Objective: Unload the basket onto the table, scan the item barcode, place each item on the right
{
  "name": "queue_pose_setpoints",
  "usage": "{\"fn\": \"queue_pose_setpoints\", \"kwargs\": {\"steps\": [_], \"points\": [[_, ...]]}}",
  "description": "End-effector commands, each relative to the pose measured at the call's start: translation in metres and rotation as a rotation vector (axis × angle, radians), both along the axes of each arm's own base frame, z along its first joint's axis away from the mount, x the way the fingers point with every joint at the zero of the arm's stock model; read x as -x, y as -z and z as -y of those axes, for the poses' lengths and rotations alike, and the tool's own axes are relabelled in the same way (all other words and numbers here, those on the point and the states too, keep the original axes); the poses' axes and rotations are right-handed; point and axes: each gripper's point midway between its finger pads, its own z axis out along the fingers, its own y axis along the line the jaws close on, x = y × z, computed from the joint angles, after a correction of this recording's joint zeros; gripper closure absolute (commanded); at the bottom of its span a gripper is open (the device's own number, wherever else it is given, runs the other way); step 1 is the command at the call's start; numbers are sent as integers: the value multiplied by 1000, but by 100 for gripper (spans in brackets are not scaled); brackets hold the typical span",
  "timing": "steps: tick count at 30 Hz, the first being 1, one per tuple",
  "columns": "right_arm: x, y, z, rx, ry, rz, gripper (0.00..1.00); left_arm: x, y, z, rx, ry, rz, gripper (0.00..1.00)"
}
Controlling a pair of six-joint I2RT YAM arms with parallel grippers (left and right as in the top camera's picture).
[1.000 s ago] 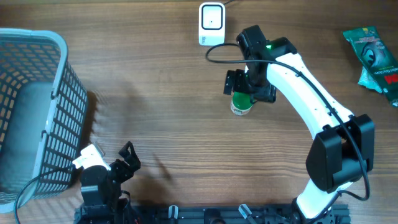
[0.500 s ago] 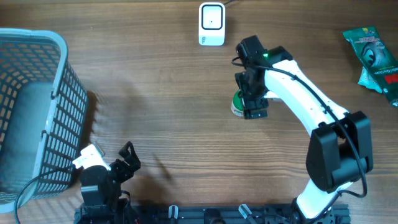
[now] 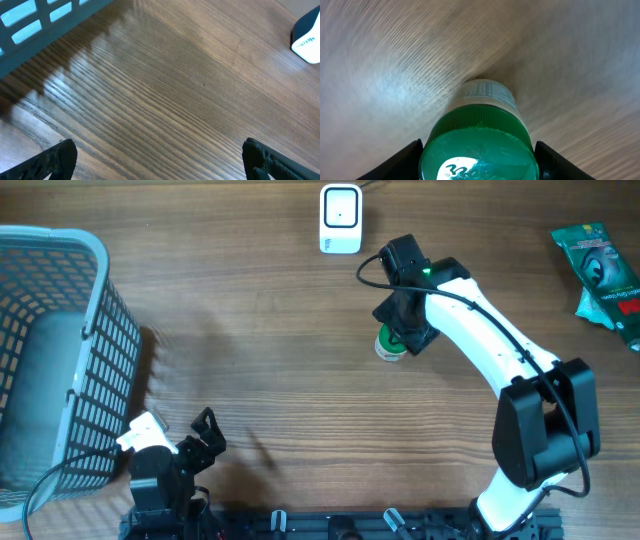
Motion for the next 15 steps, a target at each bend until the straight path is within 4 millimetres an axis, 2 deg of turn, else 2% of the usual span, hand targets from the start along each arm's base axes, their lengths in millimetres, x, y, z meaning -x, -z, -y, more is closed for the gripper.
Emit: {"fn": "queue_pose_setpoints", "kwargs": {"steps": [1, 2, 4, 5, 8, 9, 11, 12, 15], "points": [[-14, -21, 5, 163, -639, 47, 38, -1, 0, 0, 2, -1, 7, 0], [-14, -21, 5, 183, -737, 41, 33, -1, 0, 0, 2, -1, 7, 0], [-14, -21, 5, 195, -808, 38, 6, -1, 0, 0, 2, -1, 7, 0], [-14, -22, 2, 178, -807, 43, 0, -1, 0, 0, 2, -1, 7, 0], [-14, -39, -21, 39, -768, 81, 0, -1, 0, 0, 2, -1, 7, 0], [-18, -52, -23, 13, -645, 89, 0, -1, 0, 0, 2, -1, 7, 0], [-19, -65, -23, -10, -539, 91, 0, -1, 0, 0, 2, -1, 7, 0], [-20, -65, -21, -15, -506, 91, 0, -1, 0, 0, 2, -1, 7, 0], [-22, -56, 2, -25, -445, 47, 1, -1, 0, 0, 2, -1, 7, 0]]}}
